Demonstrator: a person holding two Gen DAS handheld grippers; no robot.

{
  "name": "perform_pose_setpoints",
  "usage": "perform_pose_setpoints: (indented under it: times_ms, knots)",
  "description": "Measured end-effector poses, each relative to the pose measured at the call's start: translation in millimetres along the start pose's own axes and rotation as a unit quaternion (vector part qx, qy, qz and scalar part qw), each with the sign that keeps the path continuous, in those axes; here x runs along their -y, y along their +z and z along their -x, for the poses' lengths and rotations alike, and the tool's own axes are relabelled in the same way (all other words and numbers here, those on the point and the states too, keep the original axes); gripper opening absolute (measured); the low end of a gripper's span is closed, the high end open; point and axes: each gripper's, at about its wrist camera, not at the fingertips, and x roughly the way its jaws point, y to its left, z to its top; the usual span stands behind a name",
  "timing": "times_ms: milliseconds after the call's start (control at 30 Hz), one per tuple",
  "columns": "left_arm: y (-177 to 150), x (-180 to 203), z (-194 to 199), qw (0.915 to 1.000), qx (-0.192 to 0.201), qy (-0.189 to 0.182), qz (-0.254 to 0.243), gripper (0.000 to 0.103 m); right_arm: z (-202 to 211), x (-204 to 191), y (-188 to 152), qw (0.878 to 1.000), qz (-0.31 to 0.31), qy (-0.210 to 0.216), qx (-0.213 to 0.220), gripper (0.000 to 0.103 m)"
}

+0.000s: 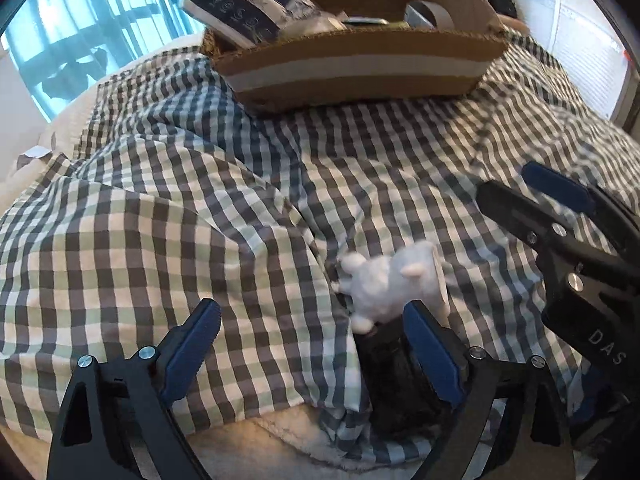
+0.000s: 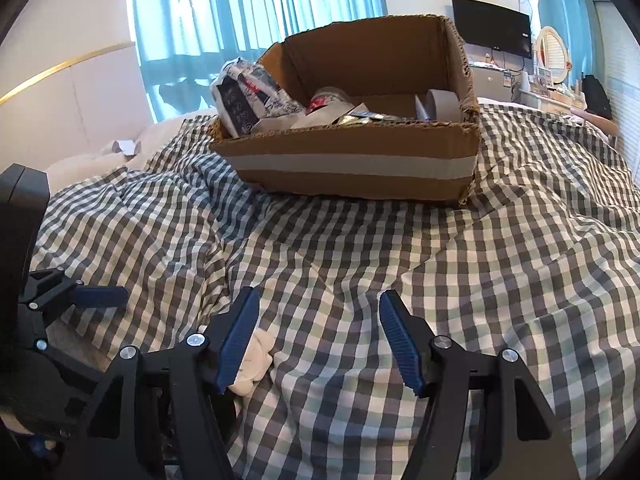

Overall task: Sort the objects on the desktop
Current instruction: 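Grasp the black round object with the left tool while the right tool grasps the white figurine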

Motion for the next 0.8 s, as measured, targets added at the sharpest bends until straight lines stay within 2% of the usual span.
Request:
perform_pose_setpoints:
  times_ms: [167, 400, 467, 500, 567, 600, 667, 700, 767, 800]
  knots:
    - [-1, 8, -1, 0.9996, -0.022, 0.000, -0.017, 0.095, -6, -10, -7, 0.999, 0.020, 0.022, -0.024, 0.062]
    - [-4, 15, 12, 0.9980, -0.038, -0.046, -0.023, 0.093, -12, -11, -8, 0.998, 0.018, 0.048, -0.044, 0.062]
    - [-5, 21, 3, 0.9969, -0.057, -0.038, -0.038, 0.093, -16, -16, -10, 0.996, 0.027, 0.061, -0.056, 0.062]
    - [-7, 23, -9, 0.9954, -0.080, -0.030, -0.042, 0.091, -18, -19, -11, 0.995, 0.033, 0.066, -0.060, 0.062]
    - [-8, 23, -27, 0.9921, -0.113, -0.037, -0.041, 0.064, -25, -25, -13, 0.993, 0.042, 0.076, -0.074, 0.062]
    - [-6, 20, -36, 0.9899, -0.131, -0.046, -0.029, 0.040, -29, -25, -12, 0.992, 0.036, 0.086, -0.081, 0.062]
    - [-4, 17, -36, 0.9901, -0.129, -0.047, -0.028, 0.023, -44, -25, -11, 0.989, 0.023, 0.102, -0.103, 0.062]
    - [-2, 14, -34, 0.9913, -0.125, -0.035, -0.023, 0.010, -52, -25, -10, 0.988, 0.018, 0.104, -0.116, 0.062]
    - [-1, 1, -32, 0.9910, -0.121, -0.056, 0.007, 0.010, -65, -22, -10, 0.985, 0.001, 0.112, -0.127, 0.062]
    - [1, -4, -32, 0.9912, -0.118, -0.058, 0.015, 0.010, -69, -23, -10, 0.984, -0.001, 0.119, -0.132, 0.053]
